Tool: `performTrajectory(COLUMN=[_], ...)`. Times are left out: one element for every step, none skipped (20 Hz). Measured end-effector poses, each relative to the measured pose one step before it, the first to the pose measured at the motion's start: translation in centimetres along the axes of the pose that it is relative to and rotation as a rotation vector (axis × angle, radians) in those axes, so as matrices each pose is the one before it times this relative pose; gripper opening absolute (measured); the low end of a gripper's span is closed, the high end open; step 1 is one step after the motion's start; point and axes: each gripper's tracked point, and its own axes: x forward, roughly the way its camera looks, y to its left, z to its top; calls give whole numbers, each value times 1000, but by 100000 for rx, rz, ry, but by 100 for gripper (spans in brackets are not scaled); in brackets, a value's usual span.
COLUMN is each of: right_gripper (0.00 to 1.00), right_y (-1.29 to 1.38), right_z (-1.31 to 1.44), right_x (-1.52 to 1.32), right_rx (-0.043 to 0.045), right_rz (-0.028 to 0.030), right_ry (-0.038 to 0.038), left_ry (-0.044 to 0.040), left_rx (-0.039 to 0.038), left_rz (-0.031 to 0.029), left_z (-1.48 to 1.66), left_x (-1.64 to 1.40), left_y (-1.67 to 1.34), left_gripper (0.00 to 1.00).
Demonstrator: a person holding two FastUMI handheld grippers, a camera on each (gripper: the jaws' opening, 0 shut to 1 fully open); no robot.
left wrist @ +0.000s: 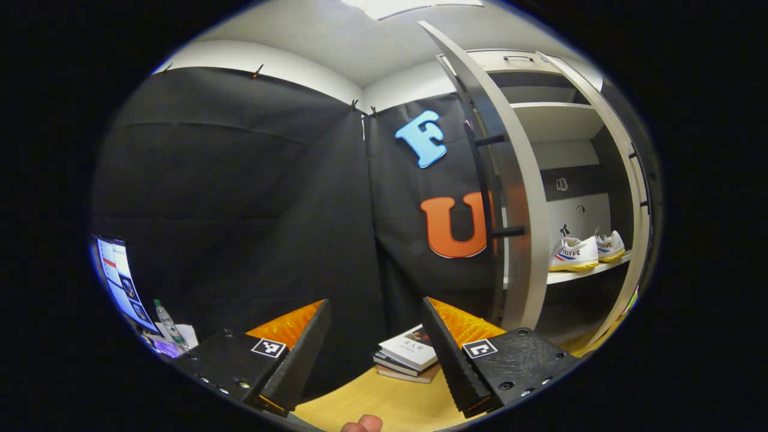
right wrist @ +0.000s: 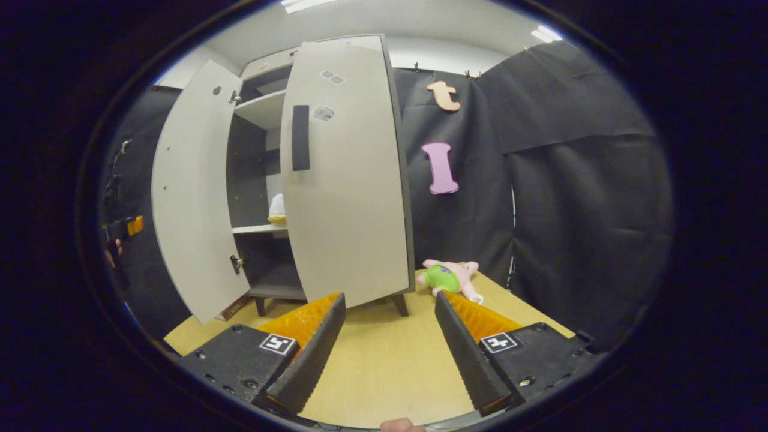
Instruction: Grab one shoe with the right hand and put it into the shoe cabinet, grab the other shoe with the left hand and put it into the shoe cabinet; then close the right door with the right hand and the left door with the left hand.
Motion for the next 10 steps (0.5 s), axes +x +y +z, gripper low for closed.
performTrajectory(right_gripper=[98, 97, 98, 97, 98, 97, 97, 97, 97, 97], right_y=[-302, -248, -180, -115, -110, 5, -87, -58, -160, -94], right_z=[159, -73, -42, -178, -140, -173, -224, -323, -263, -157], right_x=[102, 94, 92, 107, 64, 27, -16, 103, -4, 45], right_rx=[-470, -278, 154, 281, 703, 730, 528, 158, -72, -103], right_rz=[-529, -456, -116, -167, -229, 15, -189, 19, -260, -255], right_ry=[-524, 118, 328, 450, 309, 471, 653, 861, 578, 471], left_ry=[-57, 1477, 1232, -222, -1384, -1535, -1125, -806, -263, 737], left_rx=[-245, -1316, -2038, -1455, -847, -493, -333, -181, 796, 23], left_rz=[-1980, -2095, -2561, -1329, -809, -672, -899, -887, 307, -1005], left_z=[666, 417, 436, 670, 772, 881, 461, 383, 235, -15], left_x=[912, 665, 570, 470, 503, 391, 340, 317, 269, 77], left_y=[-265, -512, -630, -400, -250, -240, -336, -398, 9, -80], left_gripper=[91, 91, 92, 92, 92, 92, 92, 92, 92, 90])
